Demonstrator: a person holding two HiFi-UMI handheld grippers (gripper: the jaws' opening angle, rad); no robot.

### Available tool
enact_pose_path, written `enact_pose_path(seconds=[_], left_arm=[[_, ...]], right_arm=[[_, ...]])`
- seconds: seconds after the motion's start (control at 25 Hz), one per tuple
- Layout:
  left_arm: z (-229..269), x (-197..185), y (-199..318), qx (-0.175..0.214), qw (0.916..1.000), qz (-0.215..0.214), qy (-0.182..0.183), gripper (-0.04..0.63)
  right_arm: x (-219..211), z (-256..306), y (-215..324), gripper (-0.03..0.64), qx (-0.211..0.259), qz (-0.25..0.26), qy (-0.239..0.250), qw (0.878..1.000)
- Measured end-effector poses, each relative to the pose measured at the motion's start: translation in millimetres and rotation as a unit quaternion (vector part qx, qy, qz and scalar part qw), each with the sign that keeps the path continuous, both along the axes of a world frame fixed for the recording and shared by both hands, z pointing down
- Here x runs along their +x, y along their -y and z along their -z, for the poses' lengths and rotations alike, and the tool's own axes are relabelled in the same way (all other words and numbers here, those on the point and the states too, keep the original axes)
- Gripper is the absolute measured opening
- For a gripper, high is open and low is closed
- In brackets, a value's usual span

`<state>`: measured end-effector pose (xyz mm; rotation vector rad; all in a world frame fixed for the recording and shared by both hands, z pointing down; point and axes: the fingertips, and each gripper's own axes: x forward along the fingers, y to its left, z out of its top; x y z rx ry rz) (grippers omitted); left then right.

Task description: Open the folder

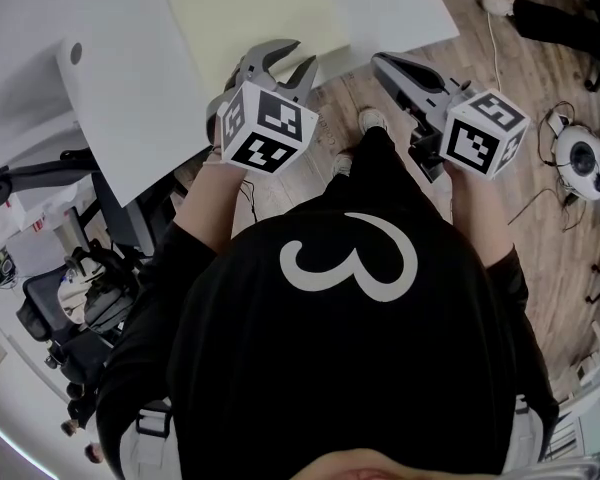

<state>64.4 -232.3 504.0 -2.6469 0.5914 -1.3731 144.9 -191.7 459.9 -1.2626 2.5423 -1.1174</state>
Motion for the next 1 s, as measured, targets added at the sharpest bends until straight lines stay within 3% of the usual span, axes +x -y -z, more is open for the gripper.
enact_pose_path(seconds=[0.56,1.0], left_arm=[[10.8,1.6,-3.6,0.018,0.9996,-0.02,0.012,0.046],[18.5,-0.8,-2.8,0.023,0.9996,-0.015,0.007,0.031]], right_arm=[[-15.8,-35.2,31.7,0.025,-0.013,0.029,-0.074,0.997],[-36.0,-43.9,52.2,0.025,-0.008,0.049,-0.101,0.994]])
